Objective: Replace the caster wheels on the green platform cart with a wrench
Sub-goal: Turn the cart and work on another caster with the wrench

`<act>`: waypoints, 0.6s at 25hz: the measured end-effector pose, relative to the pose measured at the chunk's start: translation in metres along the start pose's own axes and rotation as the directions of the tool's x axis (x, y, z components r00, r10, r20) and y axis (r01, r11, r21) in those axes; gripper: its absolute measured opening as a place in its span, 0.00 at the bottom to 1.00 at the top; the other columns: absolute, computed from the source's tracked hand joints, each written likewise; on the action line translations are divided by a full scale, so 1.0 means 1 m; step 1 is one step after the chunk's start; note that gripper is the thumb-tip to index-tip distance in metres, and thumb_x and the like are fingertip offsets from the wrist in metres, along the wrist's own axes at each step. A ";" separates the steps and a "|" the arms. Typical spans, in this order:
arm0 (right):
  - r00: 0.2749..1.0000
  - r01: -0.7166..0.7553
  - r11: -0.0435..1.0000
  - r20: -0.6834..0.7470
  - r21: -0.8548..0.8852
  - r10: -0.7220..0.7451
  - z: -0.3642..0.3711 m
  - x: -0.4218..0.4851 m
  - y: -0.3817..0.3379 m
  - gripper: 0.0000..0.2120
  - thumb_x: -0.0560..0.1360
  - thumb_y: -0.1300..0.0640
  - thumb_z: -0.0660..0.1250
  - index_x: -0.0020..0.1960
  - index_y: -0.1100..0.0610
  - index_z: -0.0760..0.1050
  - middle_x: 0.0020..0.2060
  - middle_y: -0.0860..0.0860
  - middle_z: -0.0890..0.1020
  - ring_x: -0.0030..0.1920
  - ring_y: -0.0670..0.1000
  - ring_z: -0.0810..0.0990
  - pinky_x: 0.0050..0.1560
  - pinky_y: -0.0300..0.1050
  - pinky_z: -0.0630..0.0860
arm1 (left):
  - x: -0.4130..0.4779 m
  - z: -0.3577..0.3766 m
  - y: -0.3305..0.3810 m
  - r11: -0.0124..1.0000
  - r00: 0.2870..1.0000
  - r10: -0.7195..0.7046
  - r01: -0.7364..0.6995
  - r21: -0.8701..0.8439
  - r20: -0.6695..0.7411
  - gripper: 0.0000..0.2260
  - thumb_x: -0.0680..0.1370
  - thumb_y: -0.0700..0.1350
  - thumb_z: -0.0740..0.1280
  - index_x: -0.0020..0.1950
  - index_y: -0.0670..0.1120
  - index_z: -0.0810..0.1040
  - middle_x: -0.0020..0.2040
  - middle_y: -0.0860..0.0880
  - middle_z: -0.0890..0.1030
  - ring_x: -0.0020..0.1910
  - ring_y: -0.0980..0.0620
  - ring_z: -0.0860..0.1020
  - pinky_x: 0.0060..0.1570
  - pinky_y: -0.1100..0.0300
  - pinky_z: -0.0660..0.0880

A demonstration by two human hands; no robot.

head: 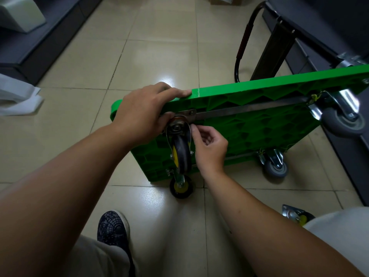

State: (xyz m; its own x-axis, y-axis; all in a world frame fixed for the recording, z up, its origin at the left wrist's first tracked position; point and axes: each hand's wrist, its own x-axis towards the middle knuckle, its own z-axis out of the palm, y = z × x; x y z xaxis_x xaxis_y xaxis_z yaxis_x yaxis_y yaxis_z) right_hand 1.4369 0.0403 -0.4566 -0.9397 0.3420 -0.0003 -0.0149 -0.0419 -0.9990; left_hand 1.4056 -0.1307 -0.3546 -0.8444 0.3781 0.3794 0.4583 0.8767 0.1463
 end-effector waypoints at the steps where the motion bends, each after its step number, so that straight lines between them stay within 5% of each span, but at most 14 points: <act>1: 1.000 -0.024 0.999 -0.019 0.021 0.025 0.000 0.002 0.000 0.02 0.74 0.61 0.75 0.46 0.59 0.82 0.39 0.53 0.85 0.40 0.46 0.84 0.42 0.37 0.78 | 0.000 0.000 0.000 1.000 1.000 0.001 -0.001 -0.001 0.000 0.26 0.78 0.47 0.71 0.74 0.60 0.70 0.64 0.51 0.78 0.56 0.44 0.78 0.45 0.52 0.73; 4: 0.990 -0.131 0.990 -0.043 0.052 0.133 0.002 0.006 0.001 0.06 0.73 0.59 0.77 0.44 0.60 0.81 0.38 0.54 0.85 0.38 0.47 0.84 0.40 0.36 0.78 | 0.001 0.000 0.000 1.000 1.000 0.006 -0.006 -0.008 0.001 0.26 0.78 0.47 0.71 0.74 0.60 0.70 0.64 0.51 0.78 0.56 0.44 0.78 0.45 0.52 0.73; 7: 0.982 -0.187 0.978 -0.024 -0.097 0.185 0.003 0.005 0.005 0.11 0.74 0.51 0.76 0.40 0.58 0.83 0.32 0.48 0.83 0.31 0.41 0.80 0.32 0.35 0.73 | 0.000 0.000 0.000 1.000 1.000 0.006 -0.006 -0.011 0.002 0.26 0.78 0.47 0.71 0.74 0.60 0.70 0.64 0.51 0.78 0.56 0.45 0.78 0.45 0.51 0.74; 11: 0.990 -0.132 0.977 0.026 -0.168 0.138 0.003 0.006 0.001 0.09 0.75 0.52 0.75 0.39 0.55 0.82 0.32 0.46 0.83 0.32 0.41 0.80 0.35 0.42 0.80 | 0.000 0.000 0.000 1.000 1.000 0.002 -0.002 -0.008 0.002 0.26 0.78 0.47 0.71 0.74 0.61 0.70 0.64 0.52 0.78 0.56 0.46 0.77 0.44 0.54 0.71; 15: 1.000 0.002 0.971 0.014 -0.239 0.002 0.001 0.003 0.001 0.07 0.73 0.55 0.76 0.38 0.53 0.80 0.31 0.45 0.81 0.30 0.39 0.77 0.34 0.34 0.72 | -0.001 -0.002 0.000 1.000 1.000 -0.005 0.006 -0.016 0.020 0.26 0.78 0.47 0.71 0.74 0.61 0.70 0.64 0.51 0.78 0.56 0.45 0.77 0.46 0.51 0.75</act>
State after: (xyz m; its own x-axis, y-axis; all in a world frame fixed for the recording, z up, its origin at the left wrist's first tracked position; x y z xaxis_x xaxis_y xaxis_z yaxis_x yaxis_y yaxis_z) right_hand 1.4337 0.0402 -0.4575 -0.9443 0.3292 -0.0013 0.0657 0.1844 -0.9806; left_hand 1.4072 -0.1315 -0.3532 -0.8523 0.3794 0.3599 0.4579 0.8739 0.1630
